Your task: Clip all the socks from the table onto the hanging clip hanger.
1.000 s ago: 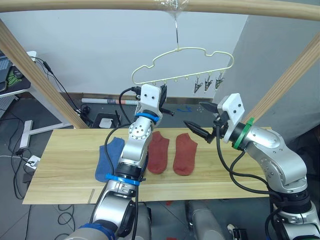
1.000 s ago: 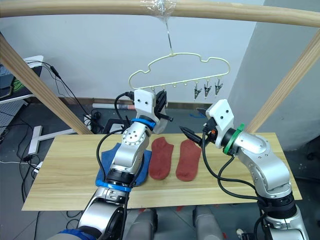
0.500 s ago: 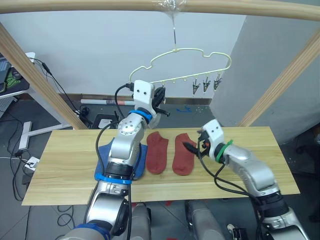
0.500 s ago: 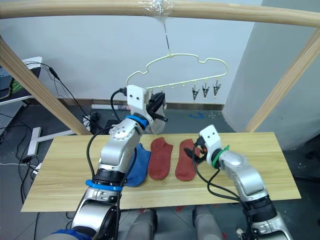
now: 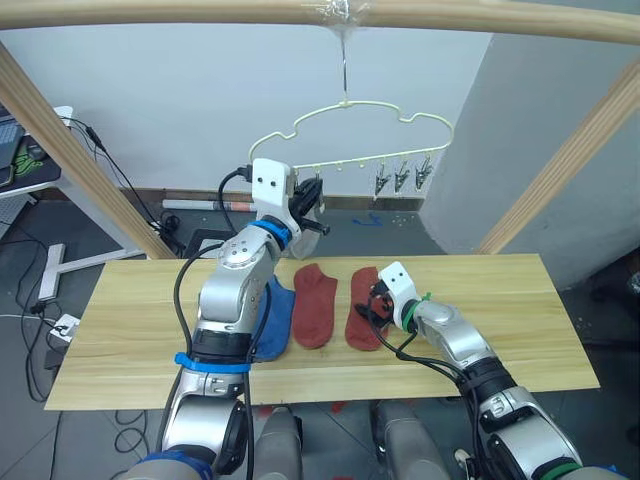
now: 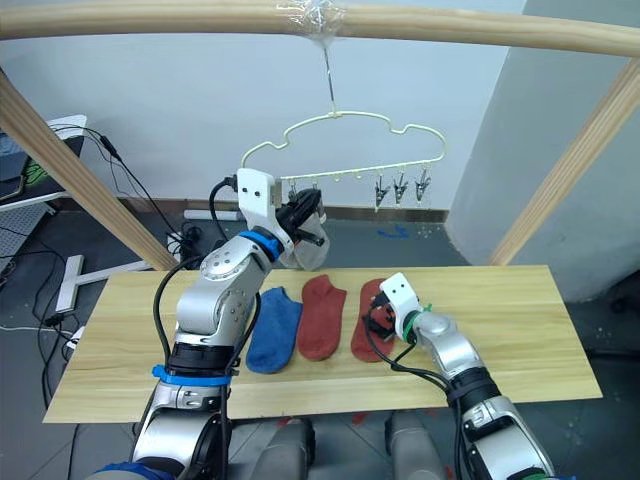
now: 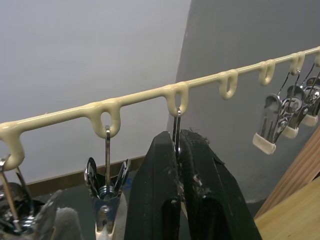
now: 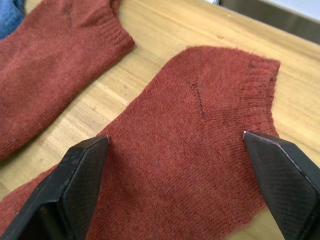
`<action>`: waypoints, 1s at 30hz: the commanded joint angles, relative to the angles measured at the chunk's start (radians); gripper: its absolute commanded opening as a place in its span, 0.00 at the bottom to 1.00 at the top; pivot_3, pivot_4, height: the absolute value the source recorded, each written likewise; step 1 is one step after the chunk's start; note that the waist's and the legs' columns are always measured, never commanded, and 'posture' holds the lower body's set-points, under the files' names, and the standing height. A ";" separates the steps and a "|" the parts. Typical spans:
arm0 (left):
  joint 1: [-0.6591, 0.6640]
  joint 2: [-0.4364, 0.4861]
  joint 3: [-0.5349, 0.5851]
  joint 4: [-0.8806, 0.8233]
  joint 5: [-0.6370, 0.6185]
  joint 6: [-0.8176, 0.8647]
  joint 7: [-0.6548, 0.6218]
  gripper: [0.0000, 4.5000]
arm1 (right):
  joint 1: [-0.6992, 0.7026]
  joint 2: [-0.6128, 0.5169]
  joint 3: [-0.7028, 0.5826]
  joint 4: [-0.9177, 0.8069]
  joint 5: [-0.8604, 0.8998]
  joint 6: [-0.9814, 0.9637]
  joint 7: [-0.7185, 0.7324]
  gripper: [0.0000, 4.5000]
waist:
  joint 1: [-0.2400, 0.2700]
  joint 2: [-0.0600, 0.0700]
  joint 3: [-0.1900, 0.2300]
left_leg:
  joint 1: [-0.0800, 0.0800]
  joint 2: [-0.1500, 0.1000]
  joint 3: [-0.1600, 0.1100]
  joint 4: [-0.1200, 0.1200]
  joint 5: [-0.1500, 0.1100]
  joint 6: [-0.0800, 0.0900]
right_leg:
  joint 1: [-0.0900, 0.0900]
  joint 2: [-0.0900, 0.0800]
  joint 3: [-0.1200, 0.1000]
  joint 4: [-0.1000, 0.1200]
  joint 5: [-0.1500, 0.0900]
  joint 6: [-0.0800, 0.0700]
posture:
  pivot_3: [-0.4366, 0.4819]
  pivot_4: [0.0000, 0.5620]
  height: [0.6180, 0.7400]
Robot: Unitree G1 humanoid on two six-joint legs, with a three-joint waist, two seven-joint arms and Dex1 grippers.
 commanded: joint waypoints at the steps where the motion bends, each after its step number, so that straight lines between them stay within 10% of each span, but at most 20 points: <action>1: 0.026 0.002 -0.007 -0.038 0.001 -0.001 -0.002 0.00 | 0.022 -0.027 0.015 0.040 -0.055 -0.031 0.011 0.80 | 0.000 0.000 0.000 | 0.000 0.000 0.000 0.000 0.000 0.000 | 0.000 0.000 0.000 0.000 -0.001 0.001 | 0.50 0.38 1.00; 11: 0.014 0.010 -0.006 -0.028 0.000 0.004 -0.011 0.00 | 0.088 -0.044 -0.003 -0.022 -0.077 -0.129 0.052 0.02 | -0.001 0.001 -0.003 | 0.002 0.000 0.000 0.000 0.000 0.000 | 0.001 0.000 0.000 0.000 -0.002 0.004 | 0.49 0.37 1.00; 19: -0.006 -0.009 0.088 -0.037 -0.178 0.217 -0.028 0.00 | 0.225 -0.121 -0.019 -0.353 -0.035 -0.197 0.143 0.01 | -0.003 0.001 -0.003 | 0.001 0.000 0.001 0.000 0.000 0.000 | 0.001 0.000 0.001 0.000 -0.002 0.004 | 0.49 0.38 1.00; 23: -0.072 -0.042 0.294 0.004 -0.487 0.516 0.034 0.00 | 0.299 -0.171 -0.053 -0.715 0.054 -0.150 0.198 0.01 | -0.008 0.001 -0.003 | 0.002 0.001 0.000 0.000 0.000 0.000 | 0.001 0.001 0.000 0.001 -0.003 0.004 | 0.48 0.38 1.00; 30: -0.117 -0.023 0.447 0.058 -0.734 0.756 0.118 0.00 | 0.283 -0.188 -0.039 -0.849 0.037 -0.108 0.171 0.01 | -0.008 0.001 -0.003 | 0.002 0.001 0.000 0.000 0.000 0.000 | 0.001 0.001 0.000 0.000 -0.003 0.004 | 0.45 0.38 1.00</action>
